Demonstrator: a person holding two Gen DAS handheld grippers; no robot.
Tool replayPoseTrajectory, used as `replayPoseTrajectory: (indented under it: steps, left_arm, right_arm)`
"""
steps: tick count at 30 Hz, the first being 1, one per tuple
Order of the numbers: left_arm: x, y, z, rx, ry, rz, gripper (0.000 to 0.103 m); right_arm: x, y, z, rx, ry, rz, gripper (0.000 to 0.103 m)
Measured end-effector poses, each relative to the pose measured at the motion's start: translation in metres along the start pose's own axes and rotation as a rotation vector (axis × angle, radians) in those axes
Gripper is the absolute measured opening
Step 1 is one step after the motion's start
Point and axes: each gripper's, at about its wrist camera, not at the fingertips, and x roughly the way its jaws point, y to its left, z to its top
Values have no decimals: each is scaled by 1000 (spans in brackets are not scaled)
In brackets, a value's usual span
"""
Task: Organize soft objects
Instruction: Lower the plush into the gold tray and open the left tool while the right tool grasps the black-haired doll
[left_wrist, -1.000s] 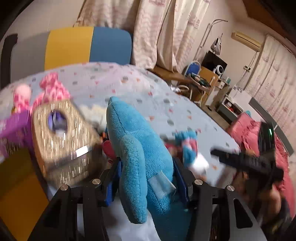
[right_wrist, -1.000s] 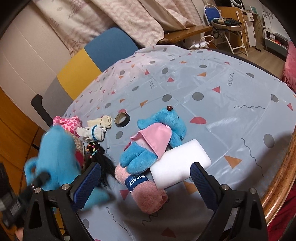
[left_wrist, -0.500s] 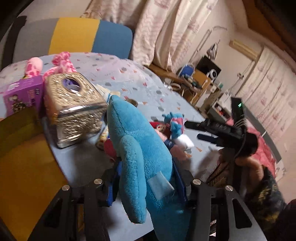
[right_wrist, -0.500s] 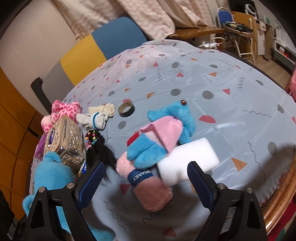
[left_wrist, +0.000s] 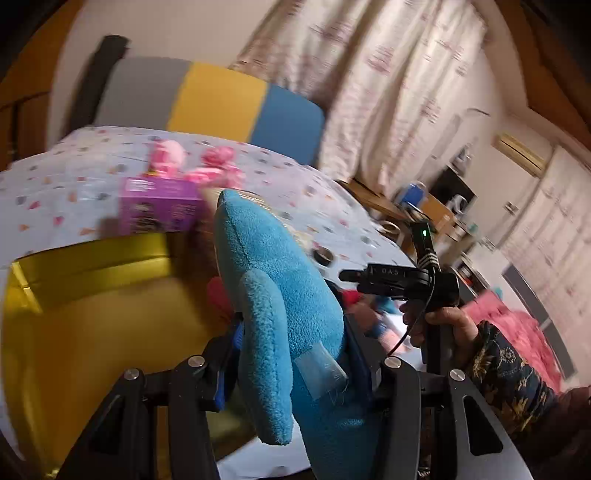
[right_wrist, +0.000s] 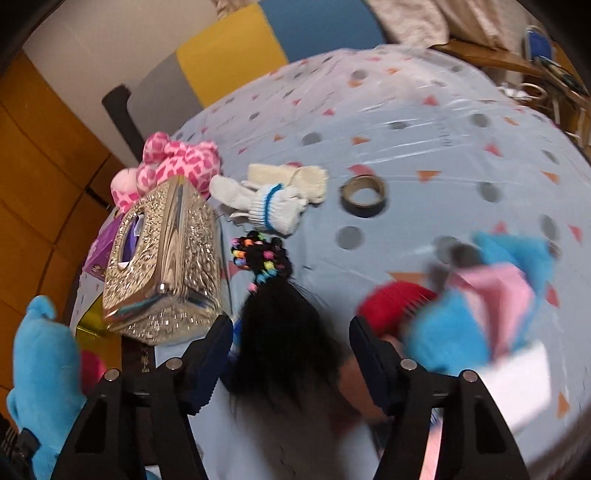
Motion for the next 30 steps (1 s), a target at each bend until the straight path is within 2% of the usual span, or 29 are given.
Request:
replayPoseTrajectory:
  steps: [4, 6, 10, 13, 17, 21, 24, 27, 30]
  left_arm:
    - [-12, 34, 5, -44, -28, 76, 51]
    - [-13, 51, 9, -66, -30, 81, 51]
    - [-1, 86, 15, -97, 7, 157, 51]
    - [18, 114, 10, -135, 51, 200, 52]
    - [27, 146, 8, -205, 55, 223, 51]
    - [28, 152, 11, -131, 80, 299, 51]
    - [19, 162, 6, -109, 99, 361, 43]
    - [3, 176, -1, -131, 97, 419, 37]
    - [-10, 184, -7, -157, 85, 473, 36]
  right_arm:
    - [36, 11, 15, -57, 77, 10, 66]
    - [52, 16, 18, -87, 113, 8, 66]
    - [77, 20, 13, -147, 166, -30, 52]
    - [76, 14, 13, -127, 149, 19, 36]
    - [74, 11, 13, -148, 140, 8, 35]
    - [74, 15, 13, -183, 134, -16, 35]
    - [75, 21, 12, -204, 126, -33, 33]
    - [73, 27, 11, -233, 112, -60, 28]
    - [72, 34, 9, -259, 104, -81, 24]
